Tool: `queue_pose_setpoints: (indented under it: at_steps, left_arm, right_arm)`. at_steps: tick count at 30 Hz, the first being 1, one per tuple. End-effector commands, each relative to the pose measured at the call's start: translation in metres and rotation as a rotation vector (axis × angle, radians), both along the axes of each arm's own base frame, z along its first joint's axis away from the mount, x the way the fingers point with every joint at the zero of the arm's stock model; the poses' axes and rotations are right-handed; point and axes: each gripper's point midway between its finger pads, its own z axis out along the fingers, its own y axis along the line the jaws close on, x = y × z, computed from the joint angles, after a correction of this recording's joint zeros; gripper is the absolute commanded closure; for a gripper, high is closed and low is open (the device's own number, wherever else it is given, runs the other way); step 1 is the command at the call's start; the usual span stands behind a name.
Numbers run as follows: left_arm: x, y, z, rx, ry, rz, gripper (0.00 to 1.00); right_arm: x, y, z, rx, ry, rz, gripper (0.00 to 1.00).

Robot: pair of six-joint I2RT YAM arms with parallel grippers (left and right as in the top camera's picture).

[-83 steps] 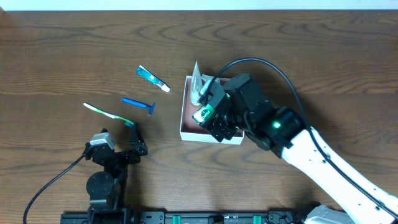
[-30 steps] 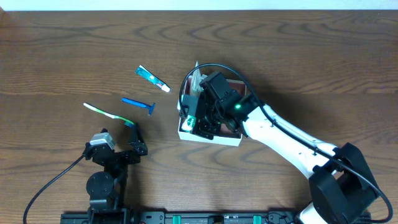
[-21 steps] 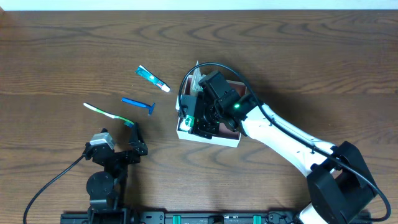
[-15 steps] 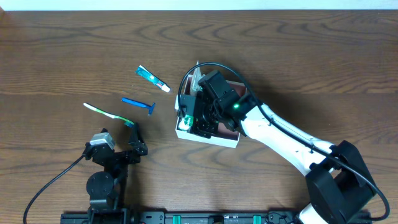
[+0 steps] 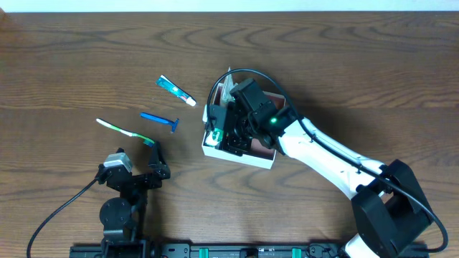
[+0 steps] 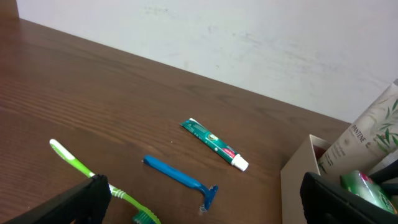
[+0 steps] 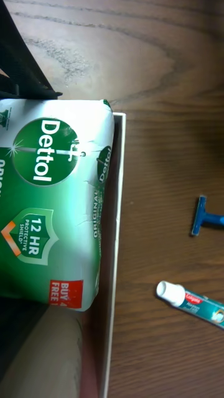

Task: Pack container
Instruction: 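Lower the Dettol bar into the box's front corner and release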

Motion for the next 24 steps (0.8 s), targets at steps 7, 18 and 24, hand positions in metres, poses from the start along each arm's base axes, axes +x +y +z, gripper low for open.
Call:
queue_pose_setpoints:
  at_steps: [7,18,24]
  left_arm:
    - [0.0,-0.0004,-0.0172,0.0,0.042,-0.005,0.02]
    - [0.0,-0.0004,-0.0172,0.0,0.042,-0.005,0.02]
    - [0.0,-0.0004,-0.0172,0.0,0.042,-0.005,0.02]
  right_arm:
    - [0.0156,-0.0167,-0.0159,-0.061,-0.007,-0.076,0.12]
    - [0.0148,-0.0173,-0.0165,-0.064,-0.001,-0.078,0.02]
    - [0.0135,-0.0158,-0.0135,-0.053,0.009,-0.095,0.02]
